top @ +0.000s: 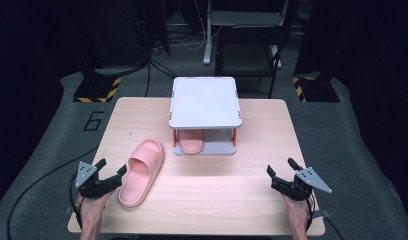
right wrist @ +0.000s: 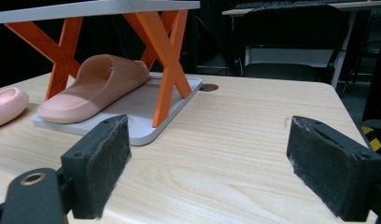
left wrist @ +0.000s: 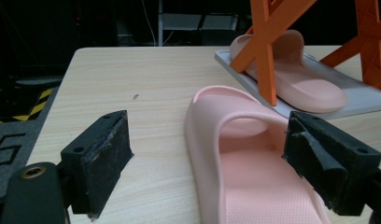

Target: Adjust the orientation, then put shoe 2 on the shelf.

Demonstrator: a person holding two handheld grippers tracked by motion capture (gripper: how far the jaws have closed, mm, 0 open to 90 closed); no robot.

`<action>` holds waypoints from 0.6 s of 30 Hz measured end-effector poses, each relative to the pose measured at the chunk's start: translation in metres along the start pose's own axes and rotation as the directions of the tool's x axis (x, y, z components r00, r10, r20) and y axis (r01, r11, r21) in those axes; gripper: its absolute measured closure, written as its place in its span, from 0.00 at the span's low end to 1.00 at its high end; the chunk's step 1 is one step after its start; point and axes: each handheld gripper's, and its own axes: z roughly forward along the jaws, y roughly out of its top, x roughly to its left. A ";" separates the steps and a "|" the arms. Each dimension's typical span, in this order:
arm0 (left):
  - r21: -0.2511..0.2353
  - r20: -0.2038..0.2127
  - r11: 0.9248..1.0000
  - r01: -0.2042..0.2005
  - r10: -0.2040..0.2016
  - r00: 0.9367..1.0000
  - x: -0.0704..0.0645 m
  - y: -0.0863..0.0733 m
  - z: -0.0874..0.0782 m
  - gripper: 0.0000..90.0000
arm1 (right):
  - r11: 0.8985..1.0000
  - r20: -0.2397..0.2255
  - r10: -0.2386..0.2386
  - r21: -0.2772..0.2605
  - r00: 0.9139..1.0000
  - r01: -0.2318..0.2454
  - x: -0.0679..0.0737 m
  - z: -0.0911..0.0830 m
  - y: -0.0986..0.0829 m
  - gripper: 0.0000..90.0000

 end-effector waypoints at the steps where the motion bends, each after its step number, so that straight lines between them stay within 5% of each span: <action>1: 0.004 -0.001 1.000 0.001 -0.001 1.000 -0.001 -0.001 0.002 0.16 | 1.000 0.000 0.000 0.000 1.000 0.000 0.000 0.000 0.000 0.15; 18: 0.061 0.049 0.998 0.000 -0.003 0.999 -0.001 -0.007 0.014 0.32 | 1.000 0.012 0.024 0.002 1.000 -0.024 -0.005 -0.002 -0.002 0.17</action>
